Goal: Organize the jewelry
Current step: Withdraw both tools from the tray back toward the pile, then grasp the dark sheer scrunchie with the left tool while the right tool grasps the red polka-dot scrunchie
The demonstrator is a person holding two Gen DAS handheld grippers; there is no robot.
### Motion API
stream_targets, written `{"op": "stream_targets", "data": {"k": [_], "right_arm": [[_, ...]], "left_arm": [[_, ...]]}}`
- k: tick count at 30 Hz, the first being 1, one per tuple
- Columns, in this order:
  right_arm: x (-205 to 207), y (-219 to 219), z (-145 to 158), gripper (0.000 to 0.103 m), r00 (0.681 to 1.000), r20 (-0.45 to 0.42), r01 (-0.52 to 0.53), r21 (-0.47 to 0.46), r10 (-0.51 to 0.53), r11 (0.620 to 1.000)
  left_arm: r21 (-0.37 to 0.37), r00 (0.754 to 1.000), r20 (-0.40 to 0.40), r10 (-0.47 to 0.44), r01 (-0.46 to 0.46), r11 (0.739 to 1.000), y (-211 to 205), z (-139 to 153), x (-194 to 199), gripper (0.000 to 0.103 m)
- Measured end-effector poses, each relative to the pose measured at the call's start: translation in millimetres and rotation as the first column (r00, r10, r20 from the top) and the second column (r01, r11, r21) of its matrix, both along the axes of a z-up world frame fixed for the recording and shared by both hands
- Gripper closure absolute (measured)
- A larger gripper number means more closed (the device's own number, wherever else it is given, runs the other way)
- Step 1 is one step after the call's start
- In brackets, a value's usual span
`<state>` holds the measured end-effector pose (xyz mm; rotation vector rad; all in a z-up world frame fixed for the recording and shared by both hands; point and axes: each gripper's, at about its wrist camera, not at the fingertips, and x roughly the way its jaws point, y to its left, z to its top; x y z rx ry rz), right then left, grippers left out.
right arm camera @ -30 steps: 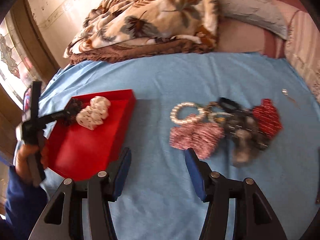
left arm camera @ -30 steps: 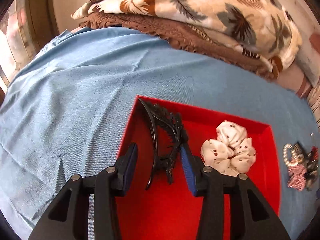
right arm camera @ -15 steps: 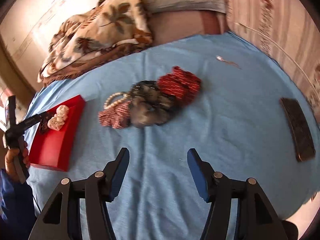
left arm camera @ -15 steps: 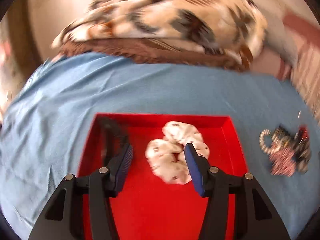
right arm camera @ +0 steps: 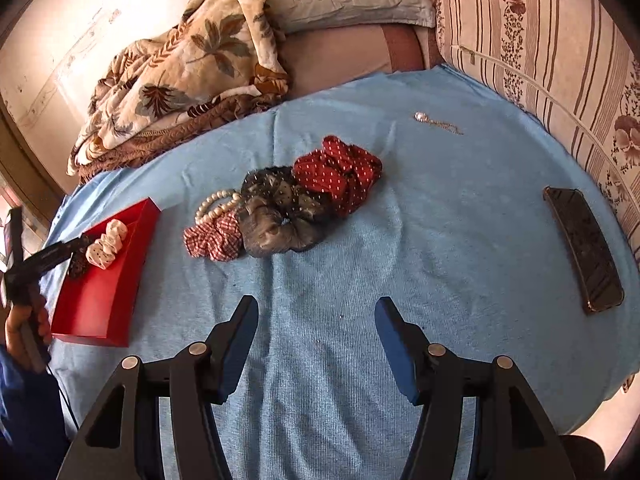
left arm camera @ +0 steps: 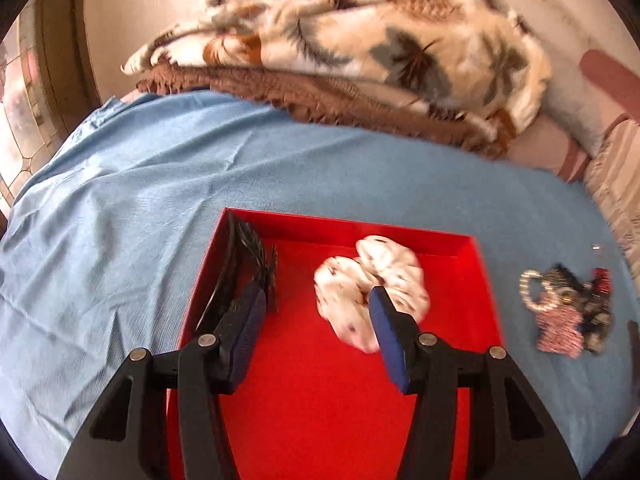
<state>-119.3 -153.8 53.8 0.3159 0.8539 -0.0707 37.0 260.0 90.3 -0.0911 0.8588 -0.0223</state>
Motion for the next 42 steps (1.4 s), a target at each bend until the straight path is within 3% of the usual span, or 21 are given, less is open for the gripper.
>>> {"op": "stream_targets", "data": {"k": [5,12,18,22,27,34,35,36,39,42], "right_arm": [[-1.6,-12.9,5.4,0.038,1.000,0.027,-0.004,0.004,0.004,1.000],[30.5,-46.3,-0.6,0.038,0.999,0.037,0.000,0.054,-0.002,0.999],[87.5,-81.0,-5.6,0.038,0.998,0.057,0.005,0.159,-0.014,0.987],[115.1,-95.0,-14.8,0.038,0.997,0.080,-0.021,0.180,0.007,0.983],[132.7,-111.6,-39.4,0.038,0.995,0.086,-0.064,0.289,0.041,0.955],[152.6,-102.1,-49.2,0.039,0.989,0.088,-0.141,0.299,0.120,0.944],[155.2,-100.1,-52.0,0.047,0.988,0.080,-0.147,0.300,0.129,0.942],[156.7,-100.5,-54.7,0.062,0.988,0.073,-0.153,0.305,0.137,0.940],[158.9,-102.6,-62.8,0.090,0.988,0.046,-0.153,0.342,0.146,0.927],[154.7,-105.7,-58.9,0.094,0.989,0.065,-0.150,0.359,0.136,0.921]], "left_arm": [[0.008,0.994,0.081,-0.072,0.072,0.997,-29.5,23.2,-52.2,0.046],[-0.047,0.973,0.009,-0.229,0.229,0.972,-112.5,27.3,-79.3,0.044],[-0.129,0.944,-0.072,-0.323,0.313,0.941,-197.7,19.9,-60.7,0.044],[-0.147,0.929,-0.096,-0.357,0.341,0.928,-251.6,11.7,-42.6,0.044],[-0.110,0.905,-0.145,-0.399,0.386,0.916,-312.8,-13.3,-24.7,0.044],[-0.086,0.890,-0.196,-0.411,0.402,0.912,-347.4,-42.5,-9.3,0.044],[-0.087,0.889,-0.199,-0.412,0.403,0.911,-348.1,-44.2,-8.1,0.045],[-0.092,0.887,-0.203,-0.415,0.404,0.910,-350.1,-46.4,-7.1,0.049],[-0.110,0.881,-0.225,-0.416,0.402,0.909,-352.1,-50.1,-5.7,0.083],[-0.105,0.894,-0.201,-0.400,0.387,0.916,-351.0,-45.1,-9.9,0.087]]}}
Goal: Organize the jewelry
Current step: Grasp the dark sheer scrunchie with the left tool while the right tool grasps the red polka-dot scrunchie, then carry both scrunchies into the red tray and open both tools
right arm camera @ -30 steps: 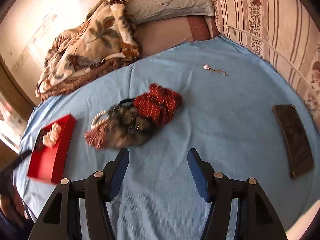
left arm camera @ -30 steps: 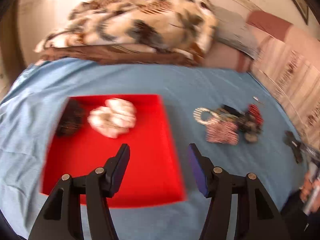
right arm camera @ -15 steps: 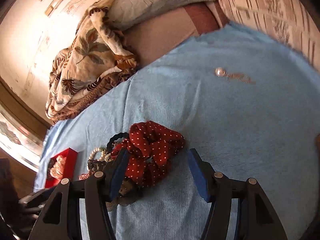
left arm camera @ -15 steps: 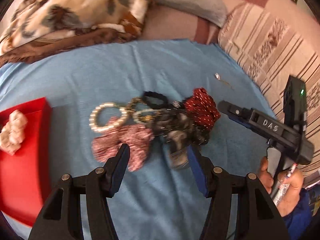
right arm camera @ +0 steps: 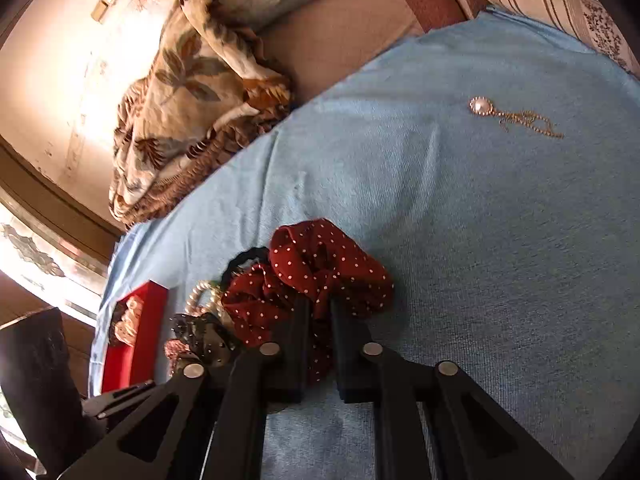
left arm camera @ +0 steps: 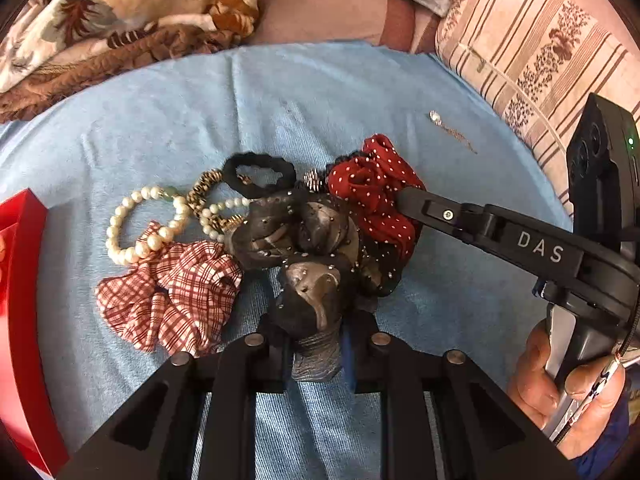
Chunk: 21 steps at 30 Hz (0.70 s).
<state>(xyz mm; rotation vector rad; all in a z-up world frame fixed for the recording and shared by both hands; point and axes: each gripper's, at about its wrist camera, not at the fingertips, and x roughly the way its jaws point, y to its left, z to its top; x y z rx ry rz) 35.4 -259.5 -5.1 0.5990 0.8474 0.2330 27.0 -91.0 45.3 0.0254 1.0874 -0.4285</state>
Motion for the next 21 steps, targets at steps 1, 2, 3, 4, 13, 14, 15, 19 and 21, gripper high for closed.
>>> {"op": "stream_targets", "data": {"k": [1,2,3,4,13,14,15,19,21], "right_arm": [[-2.1,-0.4,2.9,0.094,1.000,0.010,0.005,-0.001,-0.005,1.000],[-3.6,-0.6,5.2,0.094,1.000,0.015,0.009,0.000,-0.009,1.000],[-5.4,-0.6,7.3,0.094,1.000,0.021,0.013,0.004,-0.013,1.000],[-7.9,-0.5,9.5,0.095,1.000,0.027,0.016,0.011,-0.017,1.000],[-31.4,-5.0,29.5,0.095,0.994,0.088,0.065,0.040,-0.068,0.997],[-33.7,-6.2,30.2,0.095,0.993,0.090,0.072,0.040,-0.076,0.997],[-34.6,-6.6,30.5,0.095,0.993,0.090,0.075,0.038,-0.078,0.996],[-37.3,-1.8,29.6,0.095,0.993,0.086,0.076,0.009,-0.077,0.997],[-38.2,4.3,28.3,0.095,0.995,0.081,0.067,-0.006,-0.066,0.998]], "left_arm": [[0.003,1.000,0.013,0.000,0.000,1.000,0.9,2.9,-2.6,0.087],[0.002,1.000,0.024,0.000,0.000,1.000,1.5,6.3,-5.2,0.087],[-0.006,0.999,0.037,-0.004,0.005,1.000,3.1,11.9,-9.5,0.088],[-0.011,0.999,0.047,-0.009,0.009,1.000,4.0,16.0,-13.0,0.088],[-0.086,0.995,0.104,0.011,-0.002,0.996,45.0,53.3,-39.3,0.088],[-0.090,0.994,0.105,0.018,-0.009,0.996,50.2,55.3,-39.7,0.088],[-0.094,0.993,0.110,0.032,-0.022,0.995,60.5,58.7,-41.8,0.087],[-0.084,0.990,0.119,0.080,-0.071,0.994,100.3,67.2,-46.1,0.087],[-0.072,0.985,0.126,0.117,-0.109,0.992,127.2,70.7,-49.6,0.087]]}}
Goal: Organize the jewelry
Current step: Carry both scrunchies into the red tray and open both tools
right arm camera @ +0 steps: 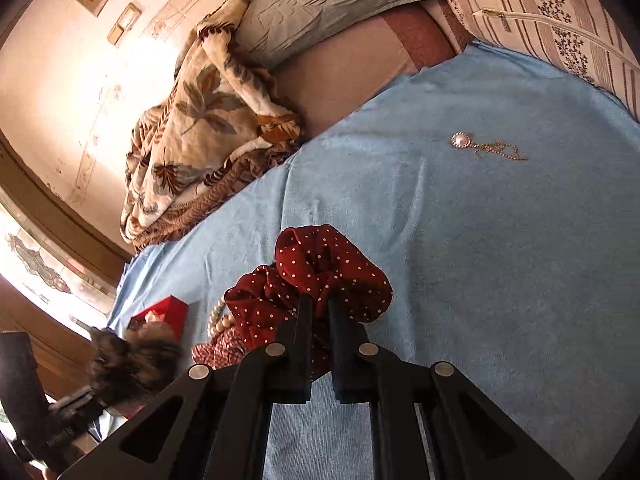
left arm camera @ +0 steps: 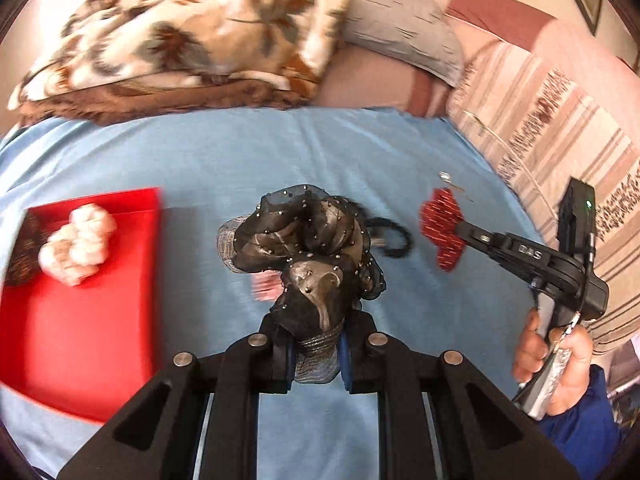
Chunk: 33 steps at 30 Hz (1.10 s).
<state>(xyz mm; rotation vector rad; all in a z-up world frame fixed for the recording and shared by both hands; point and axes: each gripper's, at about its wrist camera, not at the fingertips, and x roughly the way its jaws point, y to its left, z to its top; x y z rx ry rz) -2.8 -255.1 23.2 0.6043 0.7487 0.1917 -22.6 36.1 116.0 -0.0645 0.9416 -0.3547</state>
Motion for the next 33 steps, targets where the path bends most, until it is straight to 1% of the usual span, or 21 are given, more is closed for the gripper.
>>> {"op": "stream_targets", "data": {"k": [3,5,7,9,13,15,17,20,25,29,33], "right_arm": [[-3.0,11.9,-1.0,0.095,1.000,-0.005,-0.024,-0.031,0.024,0.999],[-5.1,21.7,-1.1,0.095,0.999,-0.009,-0.042,-0.050,0.042,0.998],[-8.4,32.0,1.1,0.095,0.999,-0.009,-0.050,-0.074,0.050,0.996],[-12.2,46.8,7.6,0.095,0.998,-0.004,-0.062,-0.100,0.062,0.993],[-20.5,89.9,24.1,0.095,0.992,0.012,-0.128,-0.067,0.129,0.989],[-20.0,117.9,31.6,0.095,0.984,0.018,-0.175,-0.073,0.177,0.982],[-18.1,151.2,39.8,0.095,0.972,0.021,-0.231,-0.093,0.234,0.968],[-13.6,202.9,49.4,0.095,0.950,0.016,-0.306,-0.141,0.311,0.941],[-2.9,277.1,44.9,0.095,0.917,-0.026,-0.394,-0.218,0.398,0.893],[8.4,322.7,29.3,0.095,0.896,-0.078,-0.441,-0.249,0.436,0.862],[22.4,360.5,14.7,0.095,0.882,-0.126,-0.471,-0.273,0.454,0.839]], "left_arm": [[0.023,0.998,0.015,0.064,-0.064,0.998,38.4,3.3,-7.2,0.087],[0.047,0.992,0.028,0.121,-0.122,0.991,71.4,5.3,-13.4,0.087],[0.056,0.983,0.031,0.180,-0.181,0.982,102.3,4.8,-17.1,0.087],[0.066,0.969,0.020,0.246,-0.247,0.967,136.1,1.8,-18.0,0.087],[0.096,0.941,-0.005,0.339,-0.337,0.937,187.0,-8.9,-13.1,0.087],[0.103,0.929,-0.024,0.369,-0.365,0.925,204.5,-15.8,-10.4,0.087],[0.110,0.917,-0.034,0.397,-0.392,0.913,218.1,-21.8,-6.2,0.086],[0.111,0.905,-0.063,0.421,-0.413,0.904,238.0,-32.6,-1.6,0.086],[0.124,0.889,-0.094,0.448,-0.436,0.891,256.1,-48.1,17.8,0.086],[0.124,0.891,-0.080,0.447,-0.436,0.891,262.2,-53.9,24.7,0.084],[0.090,0.904,-0.080,0.420,-0.413,0.906,265.6,-57.0,28.6,0.082]]}}
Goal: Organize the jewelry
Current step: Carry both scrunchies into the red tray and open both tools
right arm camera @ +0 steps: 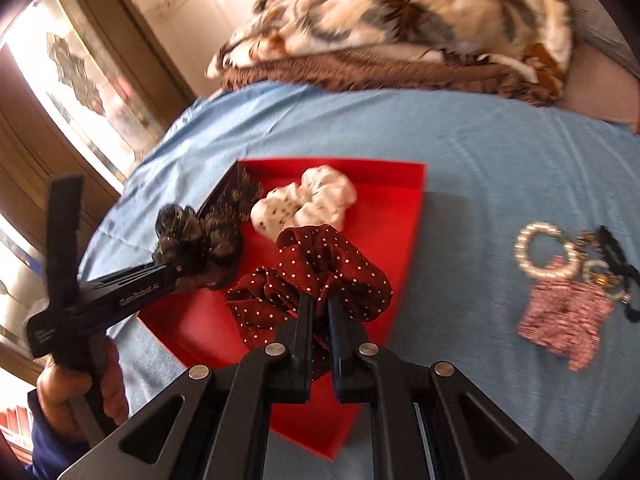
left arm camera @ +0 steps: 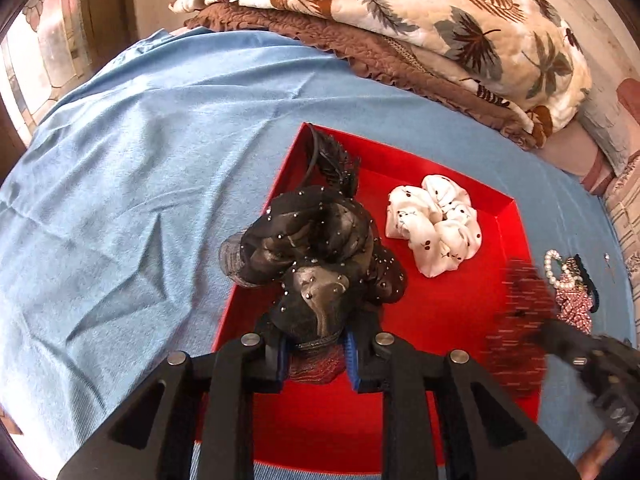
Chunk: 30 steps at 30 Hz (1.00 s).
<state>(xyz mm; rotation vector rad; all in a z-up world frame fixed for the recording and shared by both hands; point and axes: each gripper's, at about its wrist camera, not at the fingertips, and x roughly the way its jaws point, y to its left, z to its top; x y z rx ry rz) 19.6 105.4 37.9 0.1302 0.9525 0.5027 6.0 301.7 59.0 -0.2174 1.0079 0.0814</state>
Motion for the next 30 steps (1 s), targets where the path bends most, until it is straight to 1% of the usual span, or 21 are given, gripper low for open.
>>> {"op": "stream_targets", "data": {"k": [5,8,10,14,18,22,27,30], "right_arm": [[13.5,33.5,-12.9,0.095,1.000,-0.014,-0.016,-0.055,0.015,0.998],[20.1,45.5,-19.3,0.094,1.000,-0.029,-0.012,-0.066,0.010,0.998],[22.8,51.3,-21.9,0.093,1.000,-0.031,-0.009,-0.077,0.007,0.997],[23.3,58.5,-22.4,0.092,1.000,-0.021,-0.009,-0.100,0.007,0.995],[21.0,58.5,-16.8,0.078,1.000,-0.006,-0.006,-0.109,0.005,0.994],[16.2,54.1,-3.2,0.074,1.000,0.025,-0.002,-0.111,0.004,0.994],[3.3,29.6,17.3,0.062,0.998,0.061,0.022,-0.096,-0.016,0.995],[-8.8,5.2,25.9,0.061,0.996,0.082,0.045,-0.099,-0.037,0.994]], "left_arm": [[-0.044,0.999,0.018,-0.040,0.041,0.998,-1.7,2.4,-2.4,0.077],[-0.071,0.997,0.032,-0.063,0.065,0.995,-2.4,7.3,-10.5,0.075],[-0.082,0.996,0.053,-0.066,0.070,0.994,0.2,13.1,-18.1,0.070],[-0.108,0.994,0.099,-0.043,0.054,0.993,9.1,24.2,-27.5,0.064],[-0.125,0.993,0.120,-0.010,0.025,0.992,16.2,28.4,-29.8,0.062],[-0.100,0.991,0.130,0.019,-0.006,0.995,17.3,28.6,-31.2,0.062],[-0.018,0.987,0.155,0.035,-0.032,0.999,11.8,31.8,-35.4,0.061],[0.031,0.986,0.164,0.031,-0.036,0.999,5.7,32.6,-37.1,0.059]]}}
